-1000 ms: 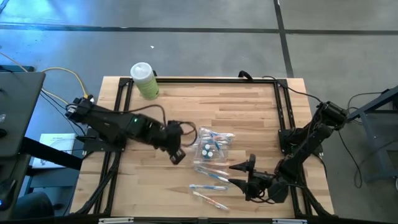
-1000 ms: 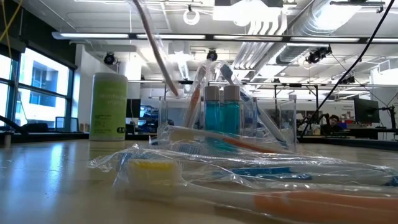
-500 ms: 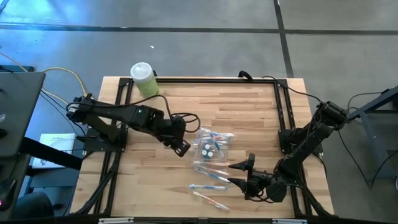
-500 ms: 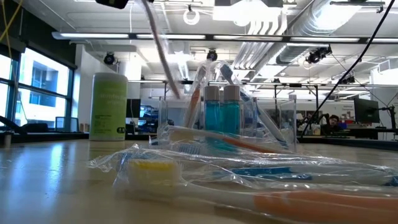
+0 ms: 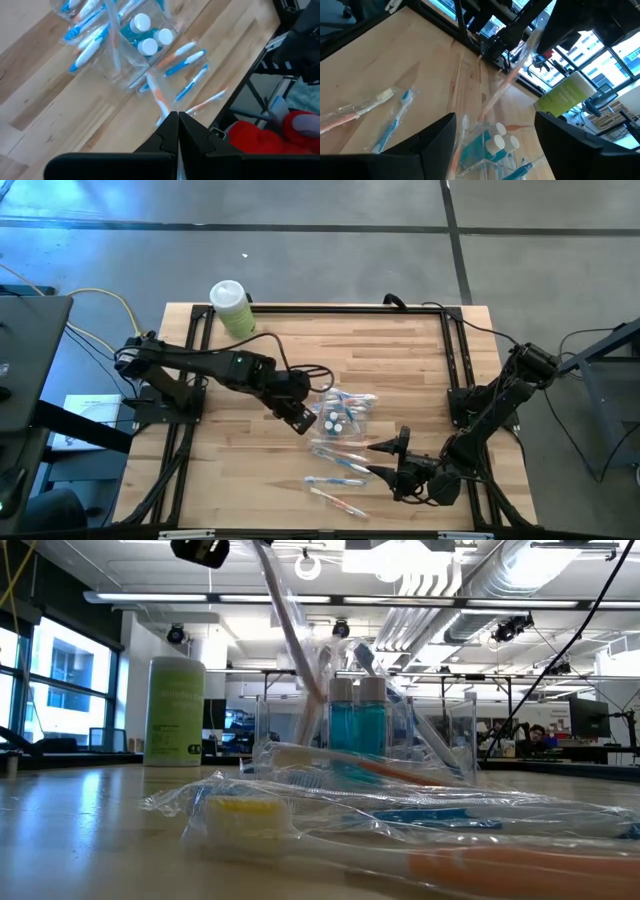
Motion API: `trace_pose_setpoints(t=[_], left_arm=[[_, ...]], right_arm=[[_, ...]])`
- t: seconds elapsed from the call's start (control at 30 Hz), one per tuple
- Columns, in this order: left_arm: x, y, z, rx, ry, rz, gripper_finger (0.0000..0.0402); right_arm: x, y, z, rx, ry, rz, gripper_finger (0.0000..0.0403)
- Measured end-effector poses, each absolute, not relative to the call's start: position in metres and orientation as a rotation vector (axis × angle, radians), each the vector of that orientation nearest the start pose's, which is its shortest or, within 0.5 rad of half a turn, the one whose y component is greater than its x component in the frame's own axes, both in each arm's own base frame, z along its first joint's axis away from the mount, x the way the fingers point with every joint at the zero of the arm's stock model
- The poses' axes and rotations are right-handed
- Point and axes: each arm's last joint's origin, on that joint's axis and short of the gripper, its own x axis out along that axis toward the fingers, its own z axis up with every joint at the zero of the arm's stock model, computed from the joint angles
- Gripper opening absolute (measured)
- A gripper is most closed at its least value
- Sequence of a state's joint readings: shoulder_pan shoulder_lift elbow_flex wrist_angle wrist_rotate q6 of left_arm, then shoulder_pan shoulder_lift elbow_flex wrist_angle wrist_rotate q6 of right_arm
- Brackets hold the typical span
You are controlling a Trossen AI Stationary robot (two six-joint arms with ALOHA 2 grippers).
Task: Pick & Place toothbrushing station
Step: Put the orange toothbrush into the transparent organizer
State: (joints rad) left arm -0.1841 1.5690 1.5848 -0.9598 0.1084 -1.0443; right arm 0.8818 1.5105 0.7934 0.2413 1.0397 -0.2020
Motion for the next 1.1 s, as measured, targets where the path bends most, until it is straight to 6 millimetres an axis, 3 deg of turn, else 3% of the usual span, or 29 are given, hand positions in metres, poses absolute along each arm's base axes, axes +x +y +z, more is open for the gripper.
trace_pose_setpoints(t=[0.37, 0.8, 1.1], left_arm=[[0.306, -0.06, 0.367, -0.96, 0.987, 0.23, 0.0003], [0.31, -0.022, 0.364, -0.984, 0.992, 0.269, 0.0003], [0.312, -0.024, 0.358, -1.019, 1.043, 0.284, 0.0003]], right_arm=[[0.211, 0.216, 0.213, -0.592, 0.29, -0.131, 0.0263], [0.211, 0.217, 0.214, -0.591, 0.29, -0.13, 0.0263], [0.211, 0.216, 0.213, -0.592, 0.291, -0.129, 0.0263]])
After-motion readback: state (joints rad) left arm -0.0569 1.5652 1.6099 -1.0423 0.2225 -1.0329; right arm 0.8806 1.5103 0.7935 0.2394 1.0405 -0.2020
